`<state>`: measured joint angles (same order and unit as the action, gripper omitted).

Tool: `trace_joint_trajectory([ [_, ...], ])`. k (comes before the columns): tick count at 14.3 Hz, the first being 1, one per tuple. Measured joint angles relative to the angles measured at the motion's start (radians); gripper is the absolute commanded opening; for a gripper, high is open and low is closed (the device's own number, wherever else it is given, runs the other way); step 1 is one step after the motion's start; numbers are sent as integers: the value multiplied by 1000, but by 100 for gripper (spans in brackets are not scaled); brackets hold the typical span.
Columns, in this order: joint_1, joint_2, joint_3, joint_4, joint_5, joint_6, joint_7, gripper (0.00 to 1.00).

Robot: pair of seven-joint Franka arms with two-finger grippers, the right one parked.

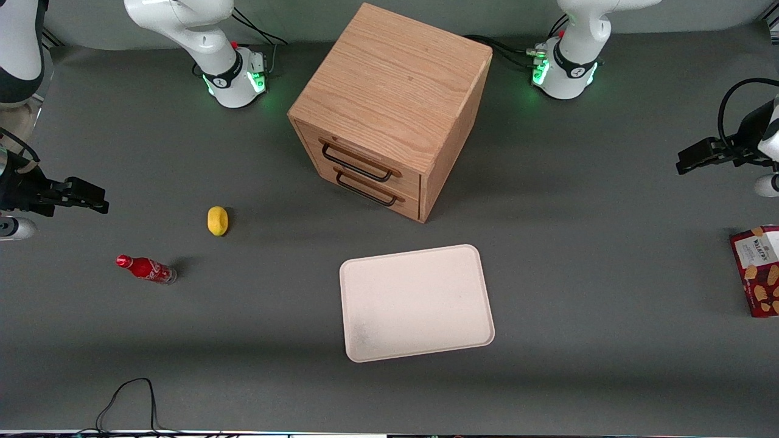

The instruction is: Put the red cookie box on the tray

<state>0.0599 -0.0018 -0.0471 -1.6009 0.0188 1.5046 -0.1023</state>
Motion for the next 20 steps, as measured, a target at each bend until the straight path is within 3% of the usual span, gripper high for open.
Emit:
trace_joint_trajectory([
  [20, 49, 1, 8, 10, 37, -57, 61, 100],
])
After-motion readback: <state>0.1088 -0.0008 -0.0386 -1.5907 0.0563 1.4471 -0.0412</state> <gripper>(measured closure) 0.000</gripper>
